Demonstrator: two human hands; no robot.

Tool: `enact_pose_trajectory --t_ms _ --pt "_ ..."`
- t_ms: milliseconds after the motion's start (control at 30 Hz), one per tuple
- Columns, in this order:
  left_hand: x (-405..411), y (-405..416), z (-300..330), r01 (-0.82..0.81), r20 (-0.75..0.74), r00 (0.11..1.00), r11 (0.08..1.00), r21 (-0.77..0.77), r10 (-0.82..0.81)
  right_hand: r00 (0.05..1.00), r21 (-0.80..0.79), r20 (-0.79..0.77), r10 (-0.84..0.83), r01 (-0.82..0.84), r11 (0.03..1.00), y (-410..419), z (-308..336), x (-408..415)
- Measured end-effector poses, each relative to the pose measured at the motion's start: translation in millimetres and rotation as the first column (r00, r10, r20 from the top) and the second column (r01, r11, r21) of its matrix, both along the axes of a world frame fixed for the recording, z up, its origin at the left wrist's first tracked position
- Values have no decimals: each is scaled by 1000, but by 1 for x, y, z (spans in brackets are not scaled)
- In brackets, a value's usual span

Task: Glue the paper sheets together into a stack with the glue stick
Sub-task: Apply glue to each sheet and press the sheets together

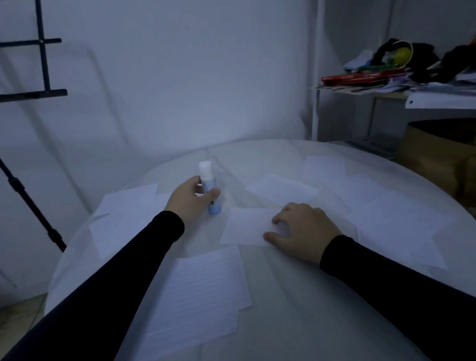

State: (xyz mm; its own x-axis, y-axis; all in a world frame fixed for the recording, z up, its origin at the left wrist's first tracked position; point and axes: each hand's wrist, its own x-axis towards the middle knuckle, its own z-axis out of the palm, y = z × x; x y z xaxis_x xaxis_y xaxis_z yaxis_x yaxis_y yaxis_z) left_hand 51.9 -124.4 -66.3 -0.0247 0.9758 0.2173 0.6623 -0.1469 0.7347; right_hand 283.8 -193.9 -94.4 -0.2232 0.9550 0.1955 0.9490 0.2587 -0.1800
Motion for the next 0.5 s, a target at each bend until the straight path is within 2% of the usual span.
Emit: enact_pose_trajectory --t_ms 100,233,367,500 --pt "3 0 16 88 -38 996 995 57 -86 1000 -11 3 16 -16 1000 1 1 -3" --pt "10 4 38 168 57 983 981 96 -174 997 54 -54 60 -57 997 -2 -1 -7" --pt "22 6 40 108 191 973 989 103 -126 994 47 -12 104 -104 994 -9 -4 -15" --pt "31 3 30 99 253 960 991 85 -118 970 -19 -172 169 -175 984 -5 -9 -14"
